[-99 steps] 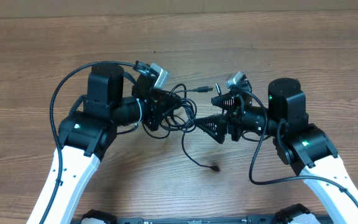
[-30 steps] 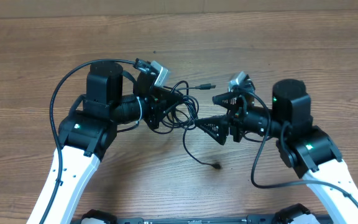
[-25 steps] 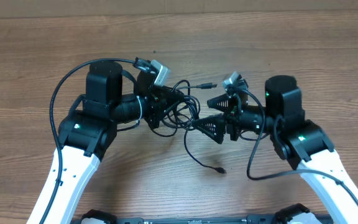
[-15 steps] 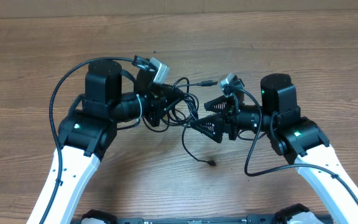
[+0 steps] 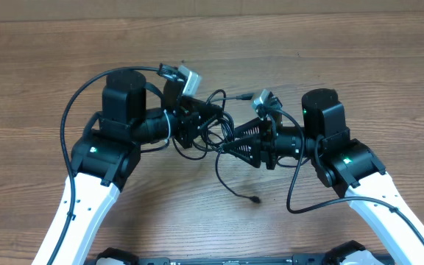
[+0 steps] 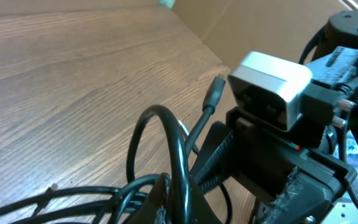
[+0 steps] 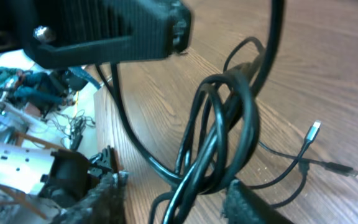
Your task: Untangle cables
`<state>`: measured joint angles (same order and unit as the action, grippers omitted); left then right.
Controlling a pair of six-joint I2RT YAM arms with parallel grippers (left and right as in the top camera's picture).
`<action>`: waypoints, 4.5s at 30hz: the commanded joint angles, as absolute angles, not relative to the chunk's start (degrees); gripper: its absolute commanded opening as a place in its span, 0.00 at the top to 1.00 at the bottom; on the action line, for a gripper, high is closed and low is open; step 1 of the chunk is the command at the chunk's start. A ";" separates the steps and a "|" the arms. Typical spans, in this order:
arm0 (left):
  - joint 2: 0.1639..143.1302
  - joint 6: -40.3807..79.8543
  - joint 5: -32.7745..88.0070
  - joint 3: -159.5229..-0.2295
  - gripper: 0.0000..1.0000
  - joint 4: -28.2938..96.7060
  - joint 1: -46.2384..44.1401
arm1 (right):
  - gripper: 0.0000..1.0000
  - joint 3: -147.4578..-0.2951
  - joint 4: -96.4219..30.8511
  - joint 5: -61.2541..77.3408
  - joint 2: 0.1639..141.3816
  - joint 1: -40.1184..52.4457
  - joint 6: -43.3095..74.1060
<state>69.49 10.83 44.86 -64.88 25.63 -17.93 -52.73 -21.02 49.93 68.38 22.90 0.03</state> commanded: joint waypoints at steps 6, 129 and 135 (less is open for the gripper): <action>68.97 11.84 46.39 -65.84 0.96 25.04 -19.18 | 0.73 -54.61 -20.67 48.93 68.27 23.20 -0.30; 73.63 14.81 19.07 -65.78 0.00 37.21 -19.31 | 0.07 -51.00 -30.44 31.00 90.63 23.20 13.54; 73.63 14.76 19.05 -65.78 0.00 37.21 -19.31 | 0.07 -50.59 -30.06 31.11 90.72 23.20 14.22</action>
